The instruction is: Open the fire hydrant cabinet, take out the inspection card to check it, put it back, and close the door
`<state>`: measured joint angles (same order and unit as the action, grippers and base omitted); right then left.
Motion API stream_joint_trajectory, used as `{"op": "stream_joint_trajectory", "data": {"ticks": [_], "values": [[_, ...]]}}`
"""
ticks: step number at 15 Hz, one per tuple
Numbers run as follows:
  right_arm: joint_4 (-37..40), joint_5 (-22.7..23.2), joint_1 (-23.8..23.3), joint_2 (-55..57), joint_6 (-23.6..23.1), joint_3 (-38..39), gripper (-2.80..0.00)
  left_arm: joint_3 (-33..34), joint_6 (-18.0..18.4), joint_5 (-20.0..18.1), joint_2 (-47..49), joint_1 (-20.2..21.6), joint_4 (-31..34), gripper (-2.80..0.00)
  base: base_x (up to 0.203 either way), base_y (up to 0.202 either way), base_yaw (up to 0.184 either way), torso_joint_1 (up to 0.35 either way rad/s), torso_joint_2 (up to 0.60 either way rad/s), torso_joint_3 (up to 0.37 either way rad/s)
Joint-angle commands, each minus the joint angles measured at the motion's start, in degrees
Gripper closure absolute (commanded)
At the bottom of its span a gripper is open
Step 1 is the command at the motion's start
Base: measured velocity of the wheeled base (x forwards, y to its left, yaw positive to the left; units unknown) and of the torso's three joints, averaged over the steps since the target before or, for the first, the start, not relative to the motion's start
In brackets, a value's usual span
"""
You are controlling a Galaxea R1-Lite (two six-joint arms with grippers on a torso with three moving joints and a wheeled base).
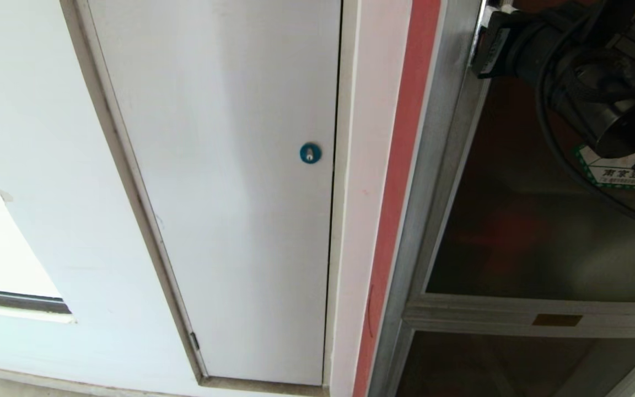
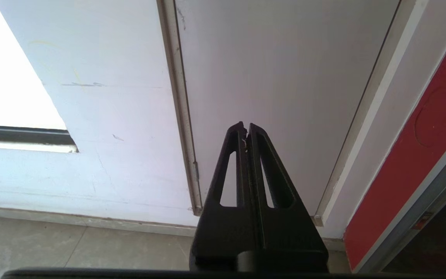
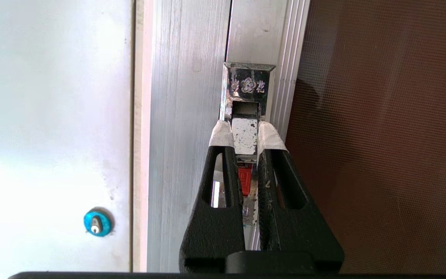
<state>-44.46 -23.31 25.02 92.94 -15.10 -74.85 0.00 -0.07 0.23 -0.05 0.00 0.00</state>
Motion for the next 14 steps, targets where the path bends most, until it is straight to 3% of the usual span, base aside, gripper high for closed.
{"op": "stream_joint_trajectory", "data": {"ticks": [1, 14], "values": [[-0.37, -0.24, 0.12, -1.44, -0.10, 0.40, 0.00, 0.09, -0.01, 0.04, 0.05, 0.00, 0.00, 0.00, 0.000, 0.000, 0.000, 0.000, 0.00, 0.000], [0.16, -0.42, 0.20, -8.80, -0.10, 5.83, 0.00, 0.09, -0.01, 0.04, 0.05, 0.00, 0.00, 0.00, 0.000, 0.000, 0.000, 0.000, 0.00, 0.000]]}}
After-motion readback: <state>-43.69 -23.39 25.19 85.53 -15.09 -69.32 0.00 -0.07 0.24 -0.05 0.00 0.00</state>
